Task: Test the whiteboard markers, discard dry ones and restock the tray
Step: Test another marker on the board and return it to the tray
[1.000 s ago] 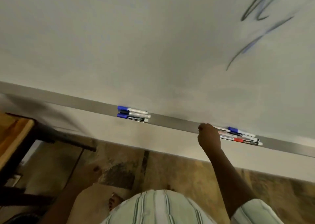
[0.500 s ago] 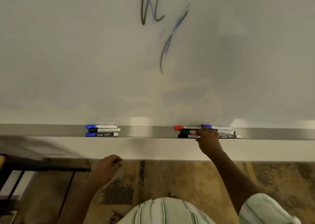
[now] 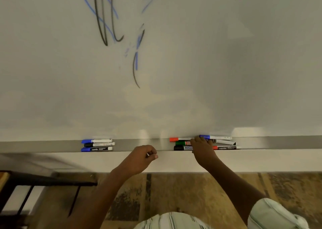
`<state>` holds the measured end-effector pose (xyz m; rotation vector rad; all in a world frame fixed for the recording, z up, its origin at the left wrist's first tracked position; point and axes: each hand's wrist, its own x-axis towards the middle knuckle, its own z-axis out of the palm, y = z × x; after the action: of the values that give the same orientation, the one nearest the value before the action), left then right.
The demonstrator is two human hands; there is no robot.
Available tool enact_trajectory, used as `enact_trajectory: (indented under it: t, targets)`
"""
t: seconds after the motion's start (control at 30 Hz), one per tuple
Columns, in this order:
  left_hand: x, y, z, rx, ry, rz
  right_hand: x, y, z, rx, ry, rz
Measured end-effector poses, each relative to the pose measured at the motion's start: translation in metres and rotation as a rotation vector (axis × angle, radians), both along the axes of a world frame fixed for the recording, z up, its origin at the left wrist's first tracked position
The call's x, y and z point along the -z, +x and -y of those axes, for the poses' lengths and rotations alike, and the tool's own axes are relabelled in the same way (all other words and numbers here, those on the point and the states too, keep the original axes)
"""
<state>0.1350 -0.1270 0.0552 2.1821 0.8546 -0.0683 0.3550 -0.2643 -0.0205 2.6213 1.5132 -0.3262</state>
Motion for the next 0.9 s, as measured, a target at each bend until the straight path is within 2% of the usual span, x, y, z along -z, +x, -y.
enact_trajectory:
  t: [0.1,0.2,0.3,0.43,0.53,0.67,0.73,0.8,0.9]
  targets:
    - [-0.007,0.025,0.009,0.033,0.033,-0.012,-0.005,0.008,0.001,-0.057,-0.032,-0.007]
    - [-0.021,0.045,0.019,0.134,0.185,0.013,-0.021,0.007,0.005,-0.072,0.029,-0.020]
    - [-0.042,0.059,0.025,0.292,0.429,0.043,-0.064,-0.008,0.009,-0.115,0.283,-0.106]
    - [-0.082,0.065,0.023,0.435,0.578,0.062,-0.137,-0.025,0.020,-0.074,0.704,-0.458]
    - [-0.128,0.059,0.020,0.425,0.475,0.104,-0.178,-0.032,0.029,0.024,0.911,-0.644]
    - [-0.181,0.051,0.025,0.461,0.296,0.055,-0.218,-0.039,0.035,0.098,1.156,-0.906]
    - [-0.201,0.045,0.027,0.505,0.297,0.120,-0.233,-0.042,0.037,0.052,1.200,-1.062]
    - [-0.217,0.037,0.030,0.596,0.410,0.232,-0.248,-0.049,0.039,-0.103,1.174,-1.172]
    - [-0.236,0.026,0.030,0.755,0.584,0.314,-0.260,-0.065,0.040,-0.325,1.134,-1.133]
